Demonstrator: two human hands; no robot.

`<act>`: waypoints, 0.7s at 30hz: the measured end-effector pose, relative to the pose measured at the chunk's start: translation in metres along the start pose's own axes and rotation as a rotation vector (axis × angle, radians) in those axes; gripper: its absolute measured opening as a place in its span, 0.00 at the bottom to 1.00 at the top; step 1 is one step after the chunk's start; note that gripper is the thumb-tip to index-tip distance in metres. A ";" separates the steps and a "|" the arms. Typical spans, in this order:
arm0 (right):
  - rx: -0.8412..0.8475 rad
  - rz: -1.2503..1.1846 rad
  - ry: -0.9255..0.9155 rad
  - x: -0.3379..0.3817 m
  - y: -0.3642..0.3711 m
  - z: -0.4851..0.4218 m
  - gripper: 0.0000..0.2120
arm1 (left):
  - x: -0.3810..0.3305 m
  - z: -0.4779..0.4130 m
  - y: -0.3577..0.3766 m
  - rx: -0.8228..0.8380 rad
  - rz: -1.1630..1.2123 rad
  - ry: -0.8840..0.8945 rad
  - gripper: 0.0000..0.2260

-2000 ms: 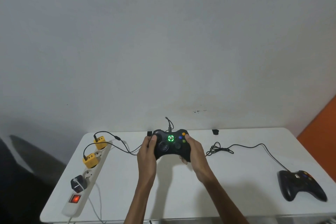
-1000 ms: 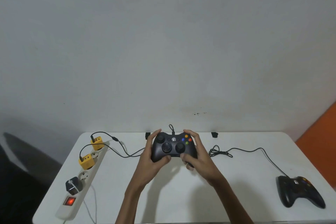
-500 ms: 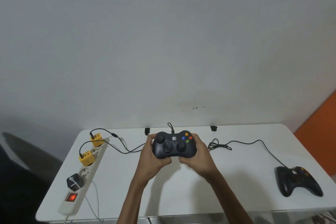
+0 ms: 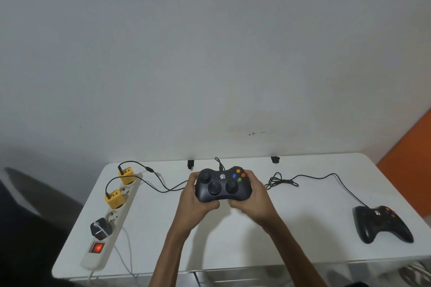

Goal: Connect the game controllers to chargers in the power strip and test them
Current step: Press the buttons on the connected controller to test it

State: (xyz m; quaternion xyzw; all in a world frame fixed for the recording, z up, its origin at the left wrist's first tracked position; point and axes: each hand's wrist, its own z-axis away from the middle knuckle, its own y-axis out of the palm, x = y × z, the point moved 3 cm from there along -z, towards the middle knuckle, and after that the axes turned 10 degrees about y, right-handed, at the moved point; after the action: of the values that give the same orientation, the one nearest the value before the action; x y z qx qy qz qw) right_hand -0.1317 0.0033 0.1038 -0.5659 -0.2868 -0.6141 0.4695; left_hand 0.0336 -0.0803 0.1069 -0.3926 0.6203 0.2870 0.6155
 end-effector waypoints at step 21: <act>-0.135 0.270 0.018 -0.071 -0.008 0.000 0.37 | 0.073 0.014 0.024 -0.011 -0.292 0.032 0.31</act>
State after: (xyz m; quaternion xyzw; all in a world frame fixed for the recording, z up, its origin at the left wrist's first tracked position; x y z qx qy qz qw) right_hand -0.1447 0.0244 0.0366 -0.6240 -0.1618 -0.5683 0.5114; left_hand 0.0255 -0.0655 0.0303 -0.4866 0.5647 0.1916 0.6384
